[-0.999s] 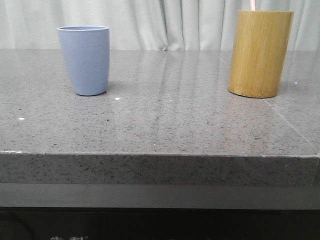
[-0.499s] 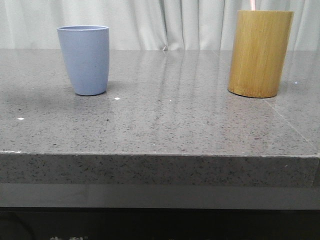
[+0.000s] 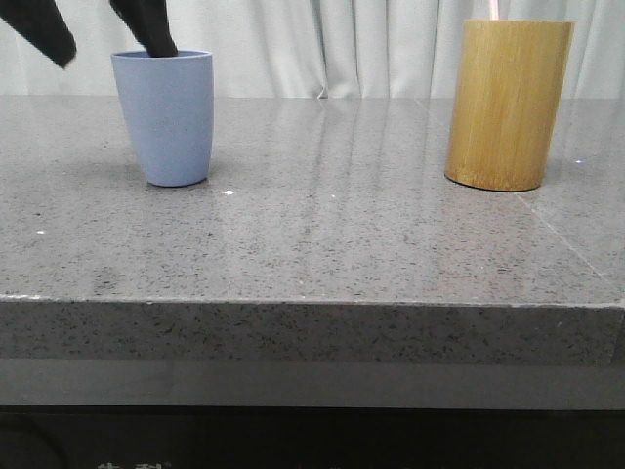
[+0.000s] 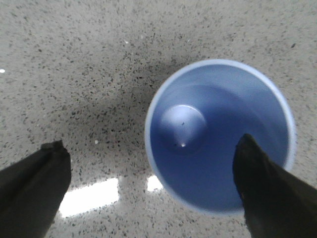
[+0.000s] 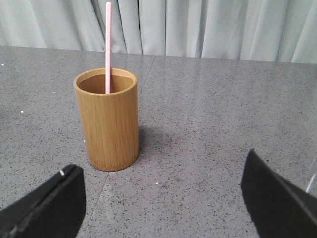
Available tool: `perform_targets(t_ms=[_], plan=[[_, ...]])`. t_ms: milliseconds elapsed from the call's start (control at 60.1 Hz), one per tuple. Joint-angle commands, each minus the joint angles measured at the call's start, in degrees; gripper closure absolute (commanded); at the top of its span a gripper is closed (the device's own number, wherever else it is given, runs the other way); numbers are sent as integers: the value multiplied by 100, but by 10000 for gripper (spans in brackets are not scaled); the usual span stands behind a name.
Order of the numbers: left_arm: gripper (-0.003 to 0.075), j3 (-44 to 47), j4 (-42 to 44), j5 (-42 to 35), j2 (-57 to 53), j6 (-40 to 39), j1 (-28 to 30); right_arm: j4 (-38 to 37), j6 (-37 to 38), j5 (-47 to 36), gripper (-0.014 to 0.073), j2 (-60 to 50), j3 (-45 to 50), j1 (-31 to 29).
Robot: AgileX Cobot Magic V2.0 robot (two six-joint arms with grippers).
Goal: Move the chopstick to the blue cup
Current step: 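Reach the left gripper down and grasp the light blue cup rim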
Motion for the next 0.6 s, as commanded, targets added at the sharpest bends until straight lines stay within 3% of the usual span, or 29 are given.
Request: perform_targets(t_ms=[0, 117, 216, 483, 583], plan=[[83, -226, -68, -276, -98, -3, -43, 13, 6, -487, -50, 79, -212, -37], [93, -262, -68, -301, 46, 24, -43, 13, 6, -487, -50, 79, -212, -37], [174, -276, -68, -404, 87, 101, -43, 13, 6, -487, -50, 79, -212, -37], [710, -276, -87, -585, 87, 146, -99, 13, 6, -487, -50, 79, -212, -37], [738, -374, -222, -585, 87, 160, -128, 13, 6, -487, -50, 79, -212, -37]])
